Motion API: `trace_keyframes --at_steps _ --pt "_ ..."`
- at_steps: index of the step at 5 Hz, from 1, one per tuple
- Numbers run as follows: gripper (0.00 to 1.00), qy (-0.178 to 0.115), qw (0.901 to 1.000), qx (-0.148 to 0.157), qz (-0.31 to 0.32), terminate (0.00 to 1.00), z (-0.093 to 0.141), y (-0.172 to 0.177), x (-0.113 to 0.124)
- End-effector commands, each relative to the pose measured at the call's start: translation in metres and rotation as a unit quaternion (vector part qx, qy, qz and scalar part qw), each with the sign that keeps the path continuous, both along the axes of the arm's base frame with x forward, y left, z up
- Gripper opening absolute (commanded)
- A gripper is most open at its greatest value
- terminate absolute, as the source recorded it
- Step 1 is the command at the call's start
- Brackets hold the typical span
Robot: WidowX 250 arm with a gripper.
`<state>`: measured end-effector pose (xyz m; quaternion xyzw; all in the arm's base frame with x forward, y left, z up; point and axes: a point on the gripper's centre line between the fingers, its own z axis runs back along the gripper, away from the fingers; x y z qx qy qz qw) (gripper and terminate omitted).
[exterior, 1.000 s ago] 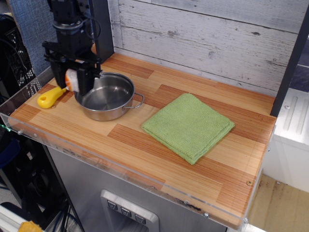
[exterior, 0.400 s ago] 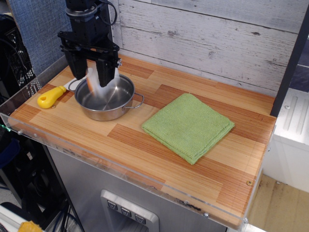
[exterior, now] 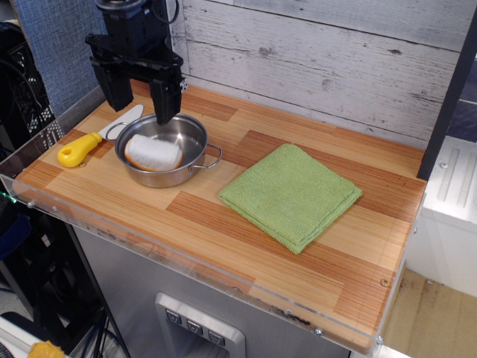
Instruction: Place the sushi into the steel pan.
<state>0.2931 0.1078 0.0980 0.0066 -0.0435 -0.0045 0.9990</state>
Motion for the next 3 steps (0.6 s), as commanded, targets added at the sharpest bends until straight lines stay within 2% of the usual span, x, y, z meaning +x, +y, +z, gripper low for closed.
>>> trace_keyframes --at_steps 1,2,3 --pt "1.00 -0.045 0.9985 0.013 -0.028 0.00 0.0531 -0.0157 -0.0046" --pt "1.00 0.005 0.9992 0.040 -0.002 0.00 0.0520 -0.0154 -0.0071" --pt "1.00 0.005 0.9992 0.040 -0.002 1.00 0.0520 -0.0154 -0.0071"
